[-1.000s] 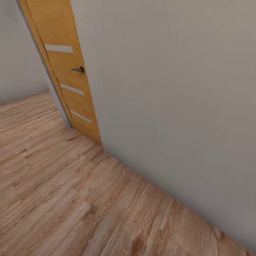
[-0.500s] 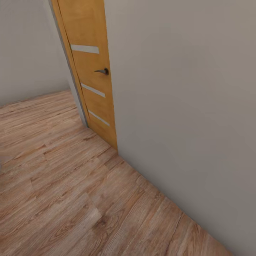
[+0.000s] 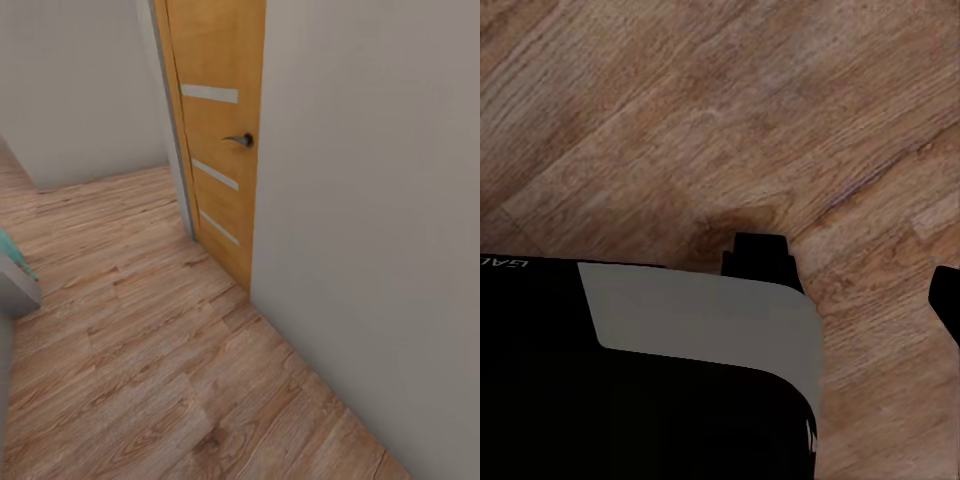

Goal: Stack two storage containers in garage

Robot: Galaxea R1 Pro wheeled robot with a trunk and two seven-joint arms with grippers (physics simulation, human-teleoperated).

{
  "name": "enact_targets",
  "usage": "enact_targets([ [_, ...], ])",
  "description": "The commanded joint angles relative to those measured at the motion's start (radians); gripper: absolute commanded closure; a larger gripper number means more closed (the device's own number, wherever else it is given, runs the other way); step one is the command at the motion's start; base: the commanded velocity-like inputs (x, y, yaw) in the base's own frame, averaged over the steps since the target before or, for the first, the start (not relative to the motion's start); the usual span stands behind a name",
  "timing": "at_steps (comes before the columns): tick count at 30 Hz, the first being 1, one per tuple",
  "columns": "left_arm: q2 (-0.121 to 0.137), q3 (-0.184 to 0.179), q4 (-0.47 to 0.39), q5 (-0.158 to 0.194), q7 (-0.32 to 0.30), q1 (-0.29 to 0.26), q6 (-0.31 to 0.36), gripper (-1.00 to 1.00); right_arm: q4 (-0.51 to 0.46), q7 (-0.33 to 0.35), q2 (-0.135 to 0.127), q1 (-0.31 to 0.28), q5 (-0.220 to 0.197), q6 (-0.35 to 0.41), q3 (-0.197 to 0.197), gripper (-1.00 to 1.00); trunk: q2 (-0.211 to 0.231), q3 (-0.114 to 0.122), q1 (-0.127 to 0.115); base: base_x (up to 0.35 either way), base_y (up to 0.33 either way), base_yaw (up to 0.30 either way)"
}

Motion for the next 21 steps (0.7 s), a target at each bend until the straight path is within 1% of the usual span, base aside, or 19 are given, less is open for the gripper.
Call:
enact_targets([
  [1,0.0,-0.009,0.001,0.009,0.005,-0.001,-0.004,-1.0,-0.002,0.002,-0.001,0.0,0.0,0.005,0.004,-1.0,0.0,-0.001,0.001,0.311,0.099,0.282],
  [21,0.0,-0.009,0.001,0.009,0.005,-0.001,-0.004,-1.0,-0.003,0.001,-0.001,0.0,0.0,0.005,0.004,-1.0,0.0,0.001,0.001,0.304,0.093,0.282],
])
